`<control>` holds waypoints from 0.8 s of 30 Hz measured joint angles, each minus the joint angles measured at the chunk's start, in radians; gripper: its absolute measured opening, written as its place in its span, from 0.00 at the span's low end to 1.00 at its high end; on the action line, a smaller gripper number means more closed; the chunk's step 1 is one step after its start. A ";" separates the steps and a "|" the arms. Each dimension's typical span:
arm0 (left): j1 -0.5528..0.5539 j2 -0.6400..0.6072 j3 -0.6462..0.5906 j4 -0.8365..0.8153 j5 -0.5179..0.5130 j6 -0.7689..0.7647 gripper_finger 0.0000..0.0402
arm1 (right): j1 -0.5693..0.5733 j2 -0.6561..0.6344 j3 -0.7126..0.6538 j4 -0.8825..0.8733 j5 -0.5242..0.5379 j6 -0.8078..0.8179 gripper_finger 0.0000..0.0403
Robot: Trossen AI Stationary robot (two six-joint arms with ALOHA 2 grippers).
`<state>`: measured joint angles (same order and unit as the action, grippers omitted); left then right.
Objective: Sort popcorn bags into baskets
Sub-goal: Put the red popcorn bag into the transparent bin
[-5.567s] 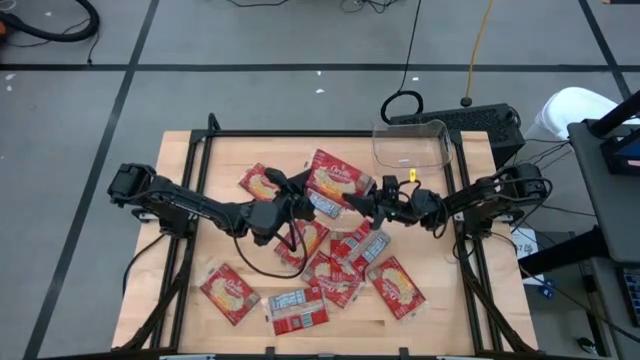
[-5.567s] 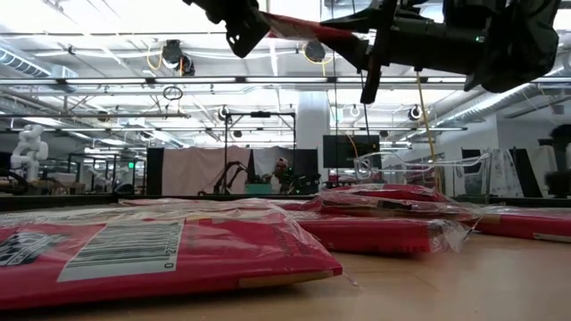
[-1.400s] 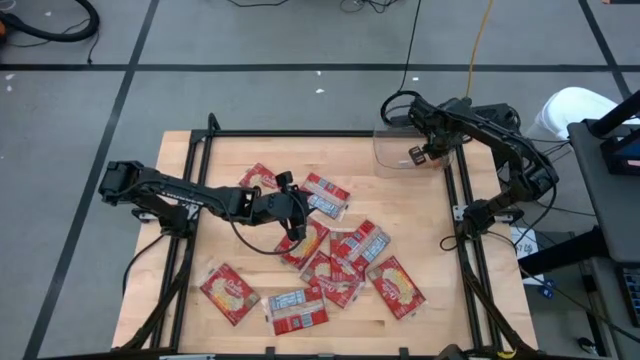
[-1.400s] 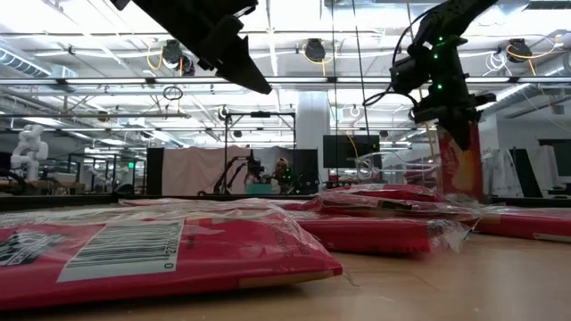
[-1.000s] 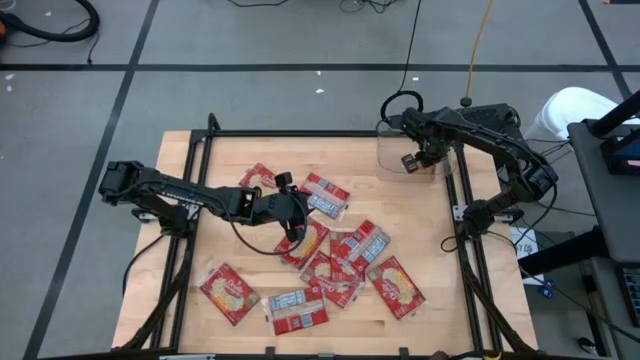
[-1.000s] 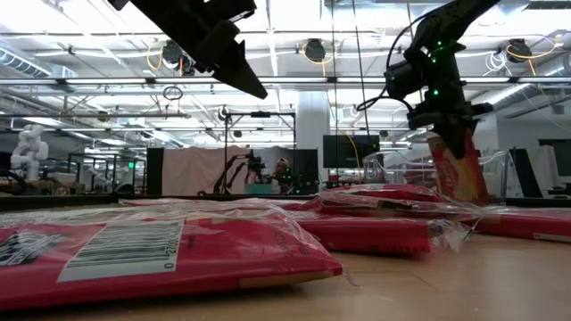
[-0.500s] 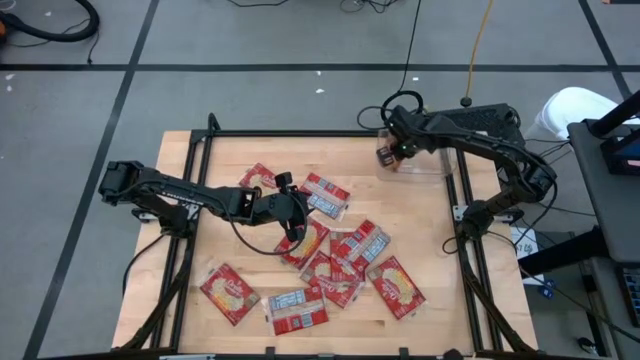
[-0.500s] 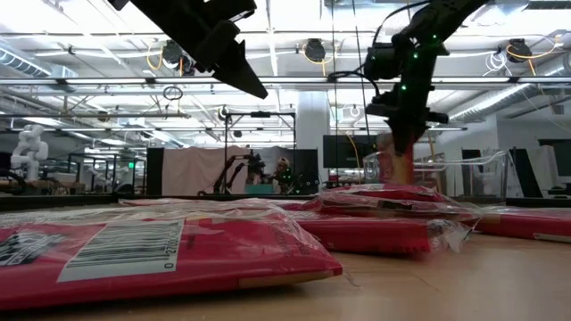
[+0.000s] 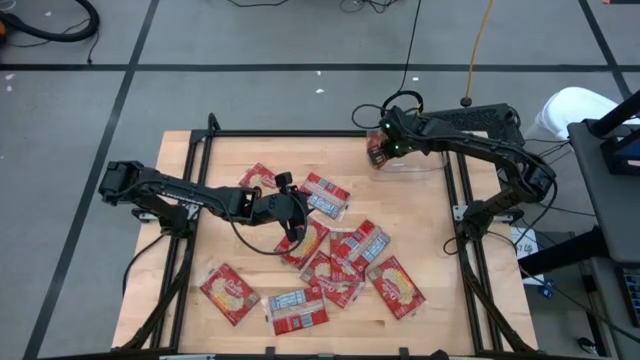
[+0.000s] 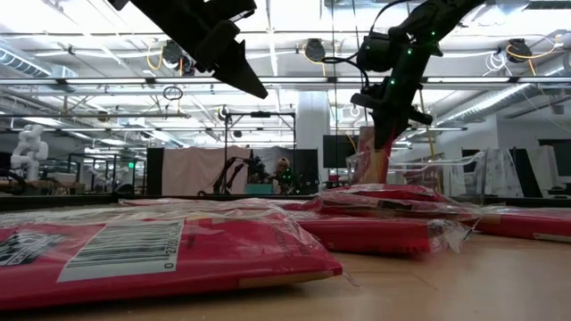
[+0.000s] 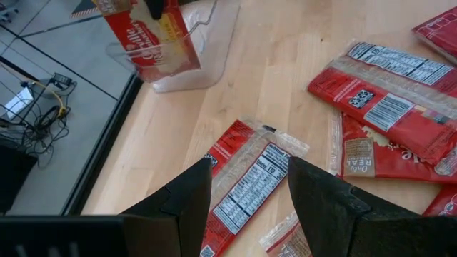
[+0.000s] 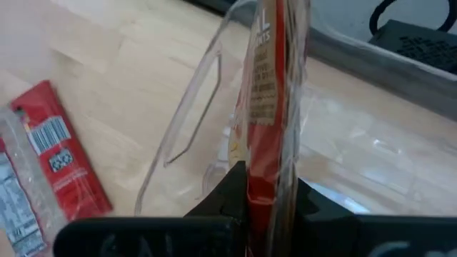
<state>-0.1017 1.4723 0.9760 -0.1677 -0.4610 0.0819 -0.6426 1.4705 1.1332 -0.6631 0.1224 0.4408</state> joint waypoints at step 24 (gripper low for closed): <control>0.000 0.000 0.000 -0.002 0.000 -0.009 0.48 | -0.014 -0.021 0.082 -0.495 0.137 0.056 0.05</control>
<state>-0.1017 1.4723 0.9760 -0.1692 -0.4610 0.0728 -0.6568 1.4498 1.2152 -1.1581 0.2594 0.4967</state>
